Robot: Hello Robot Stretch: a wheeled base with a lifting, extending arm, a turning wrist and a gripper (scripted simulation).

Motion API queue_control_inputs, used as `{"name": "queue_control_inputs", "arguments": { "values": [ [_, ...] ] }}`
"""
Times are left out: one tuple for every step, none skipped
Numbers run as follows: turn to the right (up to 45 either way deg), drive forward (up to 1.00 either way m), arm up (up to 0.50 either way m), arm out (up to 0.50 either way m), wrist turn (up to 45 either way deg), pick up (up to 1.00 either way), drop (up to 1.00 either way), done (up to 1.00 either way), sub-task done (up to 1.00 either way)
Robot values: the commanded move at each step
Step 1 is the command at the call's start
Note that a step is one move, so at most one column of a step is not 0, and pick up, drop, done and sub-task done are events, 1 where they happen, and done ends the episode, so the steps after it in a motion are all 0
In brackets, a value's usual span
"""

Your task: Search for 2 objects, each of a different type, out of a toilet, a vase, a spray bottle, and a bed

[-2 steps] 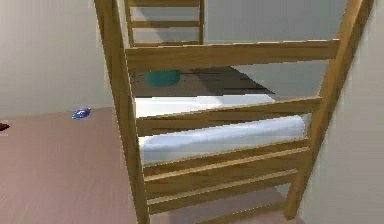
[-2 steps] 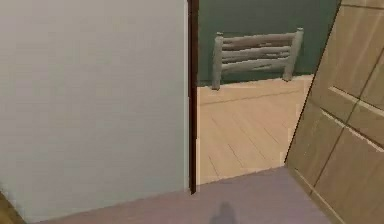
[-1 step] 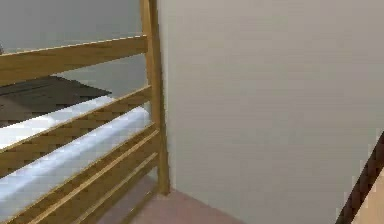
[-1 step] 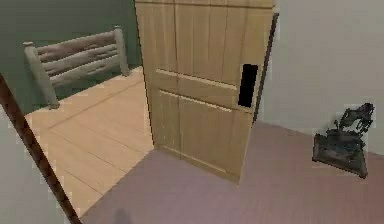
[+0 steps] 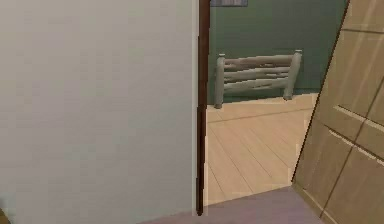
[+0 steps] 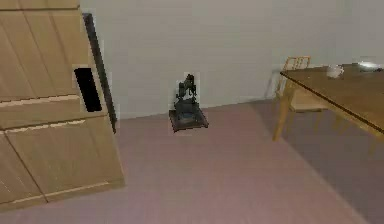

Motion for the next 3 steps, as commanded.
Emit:
{"name": "queue_control_inputs", "arguments": {
  "values": [
    [30.0, 0.0, 0.0, 0.0, 0.0, 0.0, 0.0, 0.0, 0.0],
    [0.0, 0.8, 0.0, 0.0, 0.0, 0.0, 0.0, 0.0, 0.0],
    [0.0, 0.25, 0.0, 0.0, 0.0, 0.0, 0.0, 0.0, 0.0]
  ]
}}
